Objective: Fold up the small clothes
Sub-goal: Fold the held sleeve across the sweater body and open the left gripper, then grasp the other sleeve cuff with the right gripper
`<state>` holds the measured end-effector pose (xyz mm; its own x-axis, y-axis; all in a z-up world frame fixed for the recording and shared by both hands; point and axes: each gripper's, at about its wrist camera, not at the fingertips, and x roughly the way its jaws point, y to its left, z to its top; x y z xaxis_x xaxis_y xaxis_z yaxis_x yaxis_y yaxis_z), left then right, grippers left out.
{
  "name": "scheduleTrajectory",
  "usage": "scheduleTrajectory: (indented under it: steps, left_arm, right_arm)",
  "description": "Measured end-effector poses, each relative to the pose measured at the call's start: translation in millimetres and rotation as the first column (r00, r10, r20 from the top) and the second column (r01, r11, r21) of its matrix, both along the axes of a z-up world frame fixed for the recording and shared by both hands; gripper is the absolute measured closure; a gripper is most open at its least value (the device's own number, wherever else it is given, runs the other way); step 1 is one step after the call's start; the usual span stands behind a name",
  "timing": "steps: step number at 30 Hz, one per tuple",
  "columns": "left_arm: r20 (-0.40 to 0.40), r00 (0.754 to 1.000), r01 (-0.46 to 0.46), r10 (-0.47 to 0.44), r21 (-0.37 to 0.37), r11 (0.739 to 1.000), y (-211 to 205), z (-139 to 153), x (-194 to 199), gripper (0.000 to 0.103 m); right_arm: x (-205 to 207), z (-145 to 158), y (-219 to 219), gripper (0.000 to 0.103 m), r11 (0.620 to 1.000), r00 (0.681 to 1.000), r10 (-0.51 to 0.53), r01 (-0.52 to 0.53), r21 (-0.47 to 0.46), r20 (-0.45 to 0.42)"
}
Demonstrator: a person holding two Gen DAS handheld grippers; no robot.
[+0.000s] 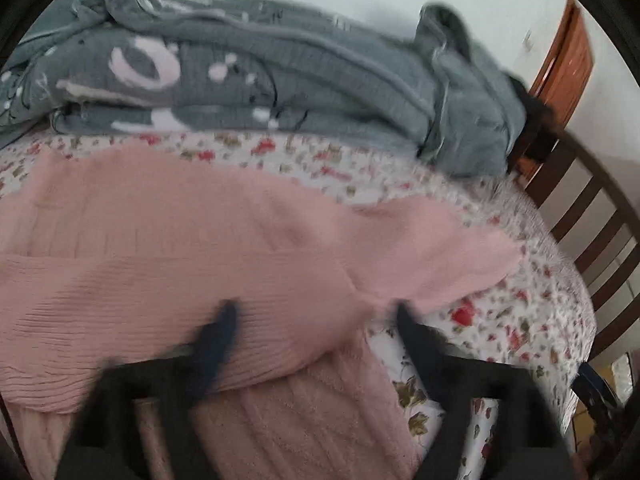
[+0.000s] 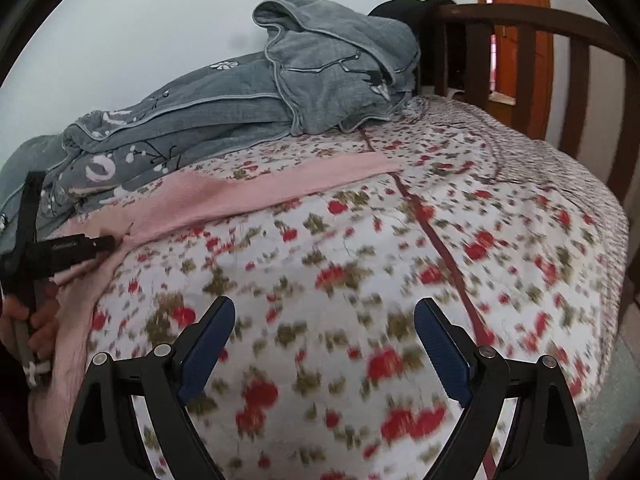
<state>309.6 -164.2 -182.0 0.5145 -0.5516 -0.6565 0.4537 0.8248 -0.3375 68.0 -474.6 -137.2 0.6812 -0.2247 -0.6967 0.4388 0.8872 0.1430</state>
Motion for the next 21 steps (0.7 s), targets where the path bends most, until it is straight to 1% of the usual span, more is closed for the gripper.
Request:
scheduleTrajectory:
  steps: [1,3,6,9,11,13,14,16,18,21]
  left_arm:
    - [0.014,1.0,0.007,-0.007,-0.03,1.0,2.7,0.3,-3.9,0.016]
    - [0.013,1.0,0.019,-0.018,-0.076,0.997,9.6,2.6,-6.8,0.016]
    - [0.001,1.0,0.0,0.0,-0.108,0.994,15.5,3.1,-0.2,0.016]
    - [-0.015,1.0,-0.012,0.011,-0.12,0.993,15.7,1.3,5.7,0.016]
    - [-0.013,1.0,-0.008,0.006,-0.127,0.992,15.0,0.8,7.1,0.016]
    - [-0.005,1.0,-0.005,0.004,-0.134,0.991,14.9,0.2,7.5,0.016]
    - [-0.005,1.0,-0.003,0.002,-0.137,0.991,14.3,-0.2,8.0,0.016]
    - [-0.015,1.0,0.004,-0.006,-0.142,0.99,14.2,-1.4,9.7,0.016]
    - [-0.032,0.999,0.005,-0.009,-0.147,0.989,13.6,-3.4,12.8,0.016]
    - [-0.042,0.999,-0.006,-0.001,-0.154,0.988,14.9,-4.8,14.6,0.016]
  right_arm:
    - [11.9,0.6,-1.2,0.013,1.0,1.0,0.016,-0.016,0.009,-0.003]
    - [32.9,1.5,-2.7,0.013,0.999,0.999,0.038,-0.038,0.012,0.005]
    - [62.5,0.9,-10.3,0.013,0.999,0.999,0.032,-0.032,-0.001,-0.004]
    - [89.3,-2.3,-26.0,0.013,1.0,1.0,0.005,-0.005,0.025,-0.01]
    - [103.2,-5.4,-37.8,0.02,0.999,1.0,-0.011,0.012,0.047,-0.009]
    - [118.0,-8.0,-50.5,0.03,0.999,0.999,-0.031,0.032,0.043,-0.026]
    - [124.5,-9.5,-56.4,0.032,0.998,0.999,-0.037,0.039,0.046,-0.037]
    - [138.4,-12.7,-69.5,0.045,0.996,0.998,-0.037,0.041,0.074,-0.055]
    - [149.0,-17.2,-80.0,0.046,0.993,0.997,-0.034,0.042,0.111,-0.073]
    - [165.9,-34.4,-95.1,0.046,0.981,0.989,-0.055,0.08,0.177,-0.14]
